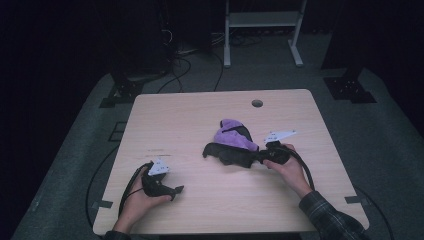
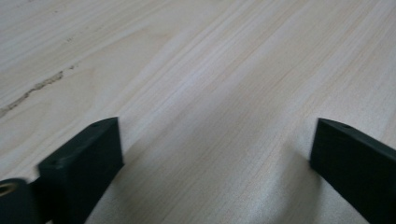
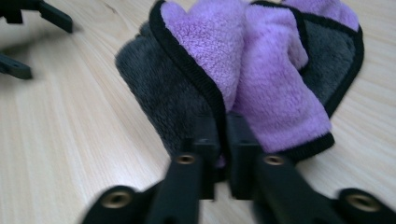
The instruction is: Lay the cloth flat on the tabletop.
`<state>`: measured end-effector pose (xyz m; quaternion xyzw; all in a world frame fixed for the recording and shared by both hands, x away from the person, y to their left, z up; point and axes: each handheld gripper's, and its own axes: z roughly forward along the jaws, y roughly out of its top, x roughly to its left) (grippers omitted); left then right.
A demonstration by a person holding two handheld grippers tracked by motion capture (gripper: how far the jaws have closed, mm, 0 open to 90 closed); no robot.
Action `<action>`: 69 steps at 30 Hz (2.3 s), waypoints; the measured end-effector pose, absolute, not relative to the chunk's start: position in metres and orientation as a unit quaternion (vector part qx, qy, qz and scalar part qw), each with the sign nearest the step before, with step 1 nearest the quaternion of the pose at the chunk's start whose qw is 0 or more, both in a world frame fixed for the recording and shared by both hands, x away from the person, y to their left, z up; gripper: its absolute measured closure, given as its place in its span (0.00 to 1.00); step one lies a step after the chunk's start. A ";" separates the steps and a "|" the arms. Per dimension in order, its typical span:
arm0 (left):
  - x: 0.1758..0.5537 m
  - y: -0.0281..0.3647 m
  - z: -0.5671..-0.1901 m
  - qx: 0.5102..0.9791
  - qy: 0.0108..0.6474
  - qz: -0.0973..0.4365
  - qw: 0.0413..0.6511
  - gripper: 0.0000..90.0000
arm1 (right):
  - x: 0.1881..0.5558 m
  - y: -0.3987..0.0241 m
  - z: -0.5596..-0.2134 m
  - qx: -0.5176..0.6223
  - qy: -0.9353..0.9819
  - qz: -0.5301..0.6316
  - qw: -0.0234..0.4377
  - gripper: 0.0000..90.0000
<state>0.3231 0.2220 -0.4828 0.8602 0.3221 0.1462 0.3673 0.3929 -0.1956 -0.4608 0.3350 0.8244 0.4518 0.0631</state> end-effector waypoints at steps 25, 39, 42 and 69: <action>0.351 0.153 -0.410 0.834 0.237 0.169 0.468 0.31 | 0.378 -0.157 -0.382 0.235 0.797 0.555 0.050 0.98; 0.369 0.102 -0.400 0.849 0.206 0.136 0.467 0.71 | 0.369 -0.129 -0.360 0.197 0.788 0.583 0.027 0.97; 0.370 0.108 -0.399 0.848 0.227 0.123 0.464 0.86 | 0.369 -0.132 -0.362 0.200 0.788 0.581 0.029 0.93; 0.395 0.226 -0.418 0.810 0.383 0.184 0.405 0.57 | 0.393 -0.189 -0.403 0.290 0.799 0.520 0.079 0.79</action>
